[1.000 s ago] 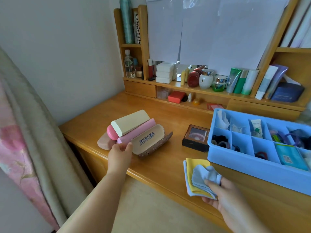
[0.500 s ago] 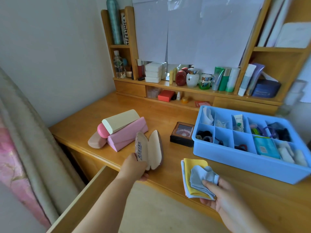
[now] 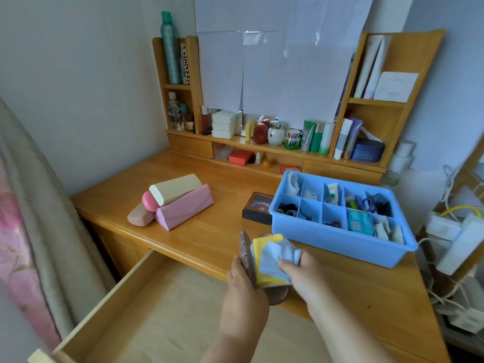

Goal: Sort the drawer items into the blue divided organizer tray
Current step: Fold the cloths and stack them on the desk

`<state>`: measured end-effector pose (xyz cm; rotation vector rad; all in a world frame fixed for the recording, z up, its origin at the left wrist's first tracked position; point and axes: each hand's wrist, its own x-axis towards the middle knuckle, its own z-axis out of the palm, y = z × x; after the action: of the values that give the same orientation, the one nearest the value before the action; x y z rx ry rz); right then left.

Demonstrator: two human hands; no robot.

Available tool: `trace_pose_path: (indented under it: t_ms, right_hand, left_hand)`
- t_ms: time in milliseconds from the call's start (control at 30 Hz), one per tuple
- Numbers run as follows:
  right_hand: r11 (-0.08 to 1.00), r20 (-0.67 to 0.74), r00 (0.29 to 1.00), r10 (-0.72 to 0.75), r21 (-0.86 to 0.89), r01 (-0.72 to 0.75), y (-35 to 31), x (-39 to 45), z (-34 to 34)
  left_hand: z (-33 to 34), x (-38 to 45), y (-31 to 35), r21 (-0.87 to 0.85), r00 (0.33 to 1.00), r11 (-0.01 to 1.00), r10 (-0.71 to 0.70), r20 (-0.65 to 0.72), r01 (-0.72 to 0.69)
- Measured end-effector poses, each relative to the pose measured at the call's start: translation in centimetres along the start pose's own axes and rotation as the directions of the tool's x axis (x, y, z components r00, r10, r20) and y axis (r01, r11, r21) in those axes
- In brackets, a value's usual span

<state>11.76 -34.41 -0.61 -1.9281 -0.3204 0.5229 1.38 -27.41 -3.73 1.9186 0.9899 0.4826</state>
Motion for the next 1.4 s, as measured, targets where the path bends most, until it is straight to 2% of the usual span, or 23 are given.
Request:
trace_pose_path:
  t_ms: [67,133,200,233,300,367,400,433,500,567,600,633,667,733,833,900,933,1000,1067,1133,1200,1300,1400]
  right_hand:
    - [0.953,-0.033,0.997,-0.072,-0.297,0.059,0.7,0.3,0.3]
    - [0.843,-0.056,0.978,-0.200,-0.519,0.142,1.5,0.6,0.6]
    - [0.807,-0.026,0.965,-0.262,-0.553,0.205,1.9,1.1,1.1]
    - [0.870,-0.018,0.974,-0.224,-0.454,0.191,1.9,1.4,1.3]
    - [0.999,0.015,0.999,-0.047,-0.017,0.047,1.6,1.9,1.2]
    - [0.914,0.104,0.991,0.085,0.387,-0.119,1.3,2.2,0.7]
    - [0.860,0.139,0.985,0.105,0.485,-0.161,1.3,2.4,0.5]
    - [0.847,0.158,0.982,0.102,0.503,-0.169,1.4,2.5,0.4]
    - [0.932,0.169,0.984,0.055,0.345,-0.112,1.7,2.7,0.7]
    - [0.997,0.134,0.991,-0.027,-0.072,0.037,2.0,2.7,1.2]
    - [0.937,0.085,0.993,-0.087,-0.332,0.110,2.1,2.6,1.4]
    - [0.824,0.032,0.986,-0.166,-0.545,0.156,2.0,2.4,1.6]
    - [0.722,-0.010,0.970,-0.242,-0.670,0.173,2.0,2.2,1.7]
    - [0.641,-0.056,0.940,-0.335,-0.745,0.184,2.1,1.7,2.1]
    - [0.612,-0.092,0.880,-0.466,-0.752,0.245,2.8,1.6,2.5]
    - [0.672,-0.171,0.841,-0.514,-0.689,0.271,3.4,1.8,2.3]
    - [0.737,-0.213,0.860,-0.464,-0.631,0.241,3.6,2.0,1.9]
    - [0.874,-0.226,0.952,-0.205,-0.481,0.074,3.4,2.4,1.0]
    - [0.877,-0.150,0.988,-0.021,-0.478,-0.054,3.1,2.7,0.5]
    - [0.837,-0.113,0.993,-0.018,-0.544,-0.047,2.8,2.5,0.4]
    - [0.868,-0.090,0.995,-0.053,-0.496,0.001,3.1,2.1,0.4]
    - [0.987,-0.034,0.996,-0.082,-0.138,0.077,3.7,1.1,-0.1]
    - [0.959,0.060,0.998,-0.013,0.285,-0.005,3.6,-0.5,-1.4]
  left_hand:
    - [0.1,-0.3,0.5,0.105,1.000,0.995,-0.003,0.024,0.000]
    - [0.2,-0.3,0.6,0.176,0.999,0.984,0.017,0.043,-0.024]
    - [0.2,-0.1,0.6,0.187,0.998,0.982,0.012,0.063,-0.023]
    - [0.2,0.0,0.6,0.184,0.998,0.983,0.005,0.070,-0.018]
    - [0.1,0.1,0.5,0.166,0.998,0.986,-0.005,0.069,-0.007]
    - [0.1,0.2,0.5,0.132,0.999,0.991,-0.016,0.047,0.010]
    - [0.1,0.2,0.5,0.128,0.999,0.992,-0.021,0.035,0.017]
    - [0.0,0.2,0.5,0.131,0.999,0.991,-0.021,0.029,0.017]
    - [0.1,0.2,0.4,0.132,0.999,0.991,-0.008,0.038,0.003]
    - [0.2,0.1,0.6,0.152,0.998,0.988,0.017,0.053,-0.025]
    - [0.2,0.1,0.8,0.173,0.998,0.984,0.032,0.053,-0.041]
    - [0.3,0.2,0.9,0.189,0.998,0.981,0.042,0.053,-0.051]
    - [0.2,0.2,0.9,0.200,0.998,0.978,0.044,0.055,-0.054]
    - [0.3,0.3,1.0,0.221,0.997,0.974,0.042,0.066,-0.056]
    - [0.3,0.2,1.1,0.250,0.995,0.965,0.056,0.085,-0.076]
    - [0.4,0.2,1.1,0.270,0.993,0.958,0.081,0.085,-0.101]
    - [0.3,0.3,1.1,0.273,0.993,0.956,0.088,0.084,-0.108]
    - [0.3,0.4,0.9,0.267,0.990,0.956,0.103,0.091,-0.124]
    - [0.5,0.4,0.9,0.227,0.988,0.963,0.124,0.091,-0.142]
    - [0.6,0.7,1.0,0.173,0.991,0.977,0.119,0.064,-0.128]
    - [0.7,1.1,0.8,0.086,0.997,0.993,0.075,0.031,-0.077]
    - [0.2,1.4,0.4,-0.107,1.000,0.994,-0.017,0.023,0.020]
    - [-0.8,0.7,0.0,-0.297,0.996,0.954,-0.016,0.092,0.042]
